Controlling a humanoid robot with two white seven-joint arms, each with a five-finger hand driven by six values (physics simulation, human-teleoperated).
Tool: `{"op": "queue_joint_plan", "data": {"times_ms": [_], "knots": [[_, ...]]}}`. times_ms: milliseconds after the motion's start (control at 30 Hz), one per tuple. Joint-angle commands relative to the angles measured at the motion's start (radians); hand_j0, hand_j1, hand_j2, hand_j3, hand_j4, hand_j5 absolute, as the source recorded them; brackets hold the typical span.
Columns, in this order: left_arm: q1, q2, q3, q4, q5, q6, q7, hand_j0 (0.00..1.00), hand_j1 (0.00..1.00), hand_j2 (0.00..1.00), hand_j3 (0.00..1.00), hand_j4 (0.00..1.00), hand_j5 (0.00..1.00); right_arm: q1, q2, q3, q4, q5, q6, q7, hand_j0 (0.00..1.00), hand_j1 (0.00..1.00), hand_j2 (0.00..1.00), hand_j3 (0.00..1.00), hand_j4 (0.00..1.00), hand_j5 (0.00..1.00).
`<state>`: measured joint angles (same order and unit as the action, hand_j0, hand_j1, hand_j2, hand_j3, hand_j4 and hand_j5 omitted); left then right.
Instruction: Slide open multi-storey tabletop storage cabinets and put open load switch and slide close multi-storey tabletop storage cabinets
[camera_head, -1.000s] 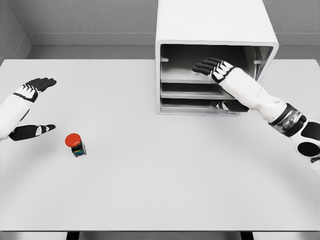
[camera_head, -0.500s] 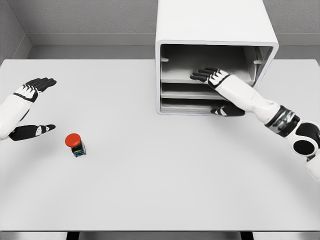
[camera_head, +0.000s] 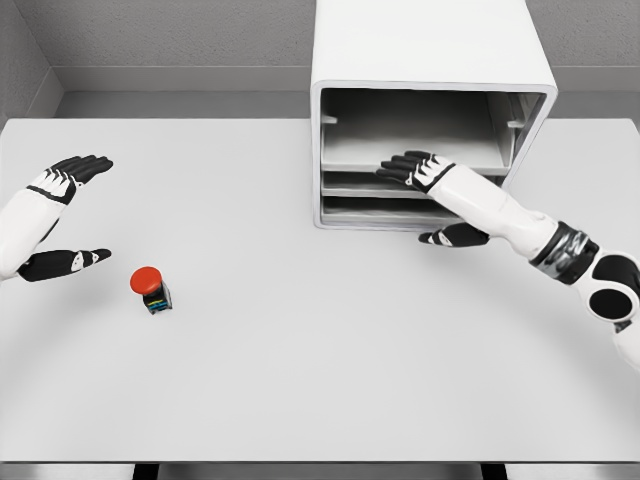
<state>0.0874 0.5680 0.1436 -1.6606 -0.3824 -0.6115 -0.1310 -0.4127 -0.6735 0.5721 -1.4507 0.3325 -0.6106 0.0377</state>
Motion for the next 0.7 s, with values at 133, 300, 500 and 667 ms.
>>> {"op": "queue_joint_plan", "data": {"times_ms": [133,300,500,667], "knots": [[0.0,-0.005,0.001,-0.001,0.008,0.001,0.001,1.0,1.0,1.0,1.0,1.0,1.0,0.023,-0.014,-0.003,-0.033,0.003,0.0,0.011,1.0,1.0,1.0,1.0,1.0,1.0],[0.002,-0.005,0.001,-0.002,0.008,0.001,0.001,1.0,1.0,1.0,1.0,1.0,1.0,0.066,-0.052,-0.012,-0.069,-0.003,0.0,0.01,1.0,1.0,1.0,1.0,1.0,1.0],[0.002,-0.005,0.001,-0.002,0.008,0.001,0.001,1.0,1.0,1.0,1.0,1.0,1.0,0.092,-0.089,-0.015,-0.119,-0.007,0.0,0.008,1.0,1.0,1.0,1.0,1.0,1.0],[0.009,-0.005,0.002,-0.004,0.011,0.001,0.001,1.0,1.0,1.0,1.0,1.0,1.0,0.117,-0.103,-0.037,-0.143,-0.007,0.0,0.008,1.0,1.0,1.0,1.0,1.0,1.0]]}}
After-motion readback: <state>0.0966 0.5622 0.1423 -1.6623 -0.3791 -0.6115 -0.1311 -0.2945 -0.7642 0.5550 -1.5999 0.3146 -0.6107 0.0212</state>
